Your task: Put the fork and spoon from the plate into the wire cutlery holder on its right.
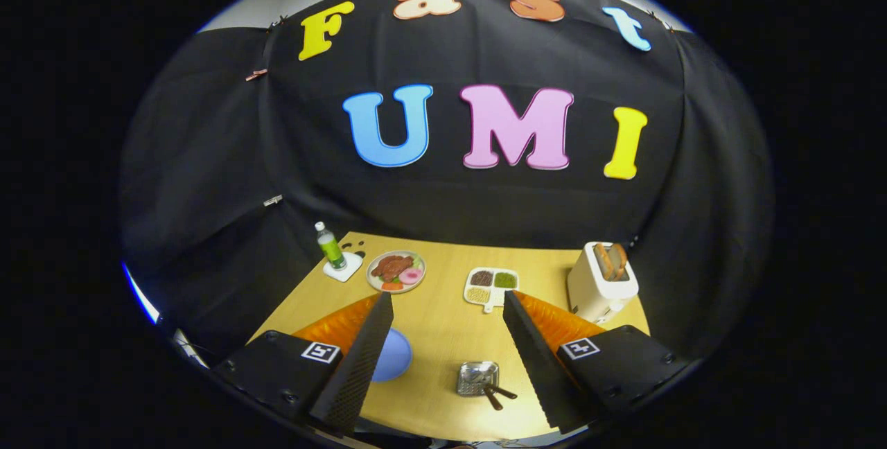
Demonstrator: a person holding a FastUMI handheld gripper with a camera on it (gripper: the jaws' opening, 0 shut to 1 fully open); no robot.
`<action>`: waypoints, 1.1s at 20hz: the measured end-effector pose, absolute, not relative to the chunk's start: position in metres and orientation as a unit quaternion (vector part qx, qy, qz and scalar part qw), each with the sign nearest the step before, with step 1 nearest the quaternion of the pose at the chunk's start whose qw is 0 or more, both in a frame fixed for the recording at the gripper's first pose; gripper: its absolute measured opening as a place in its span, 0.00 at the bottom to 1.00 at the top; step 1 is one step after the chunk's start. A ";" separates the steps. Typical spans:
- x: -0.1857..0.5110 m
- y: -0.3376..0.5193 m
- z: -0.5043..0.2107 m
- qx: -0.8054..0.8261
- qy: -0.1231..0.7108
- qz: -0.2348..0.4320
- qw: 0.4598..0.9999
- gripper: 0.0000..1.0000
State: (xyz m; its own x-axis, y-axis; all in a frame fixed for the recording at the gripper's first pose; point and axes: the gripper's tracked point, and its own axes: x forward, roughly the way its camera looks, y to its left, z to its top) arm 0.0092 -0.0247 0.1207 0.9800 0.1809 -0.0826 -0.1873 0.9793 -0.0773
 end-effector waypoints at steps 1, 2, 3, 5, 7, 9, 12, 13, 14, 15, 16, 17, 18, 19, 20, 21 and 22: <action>0.009 -0.030 0.124 -0.054 0.026 0.084 0.995 0.99; 0.008 -0.032 0.130 -0.059 0.012 0.080 0.995 0.99; 0.009 -0.034 0.134 -0.061 0.000 0.075 0.995 0.99; 0.008 -0.040 0.143 -0.058 -0.020 0.070 0.996 0.99; 0.008 -0.044 0.149 -0.052 -0.037 0.069 0.996 0.97; 0.007 -0.049 0.147 -0.052 -0.040 0.070 0.995 0.97; 0.010 -0.053 0.144 -0.047 -0.040 0.074 0.995 0.97; 0.010 -0.054 0.144 -0.044 -0.039 0.074 0.995 0.97; 0.011 -0.056 0.143 -0.041 -0.038 0.075 0.996 0.97; 0.013 -0.057 0.143 -0.038 -0.036 0.076 0.996 0.97; 0.013 -0.058 0.142 -0.034 -0.033 0.078 0.996 0.97; 0.015 -0.059 0.141 -0.031 -0.032 0.078 0.996 0.97; 0.017 -0.060 0.140 -0.030 -0.029 0.079 0.996 0.97; 0.019 -0.061 0.139 -0.029 -0.027 0.079 0.996 0.97; 0.019 -0.062 0.139 -0.028 -0.026 0.079 0.996 0.97; 0.021 -0.062 0.139 -0.026 -0.025 0.081 0.996 0.97; 0.022 -0.061 0.138 -0.024 -0.023 0.083 0.996 0.97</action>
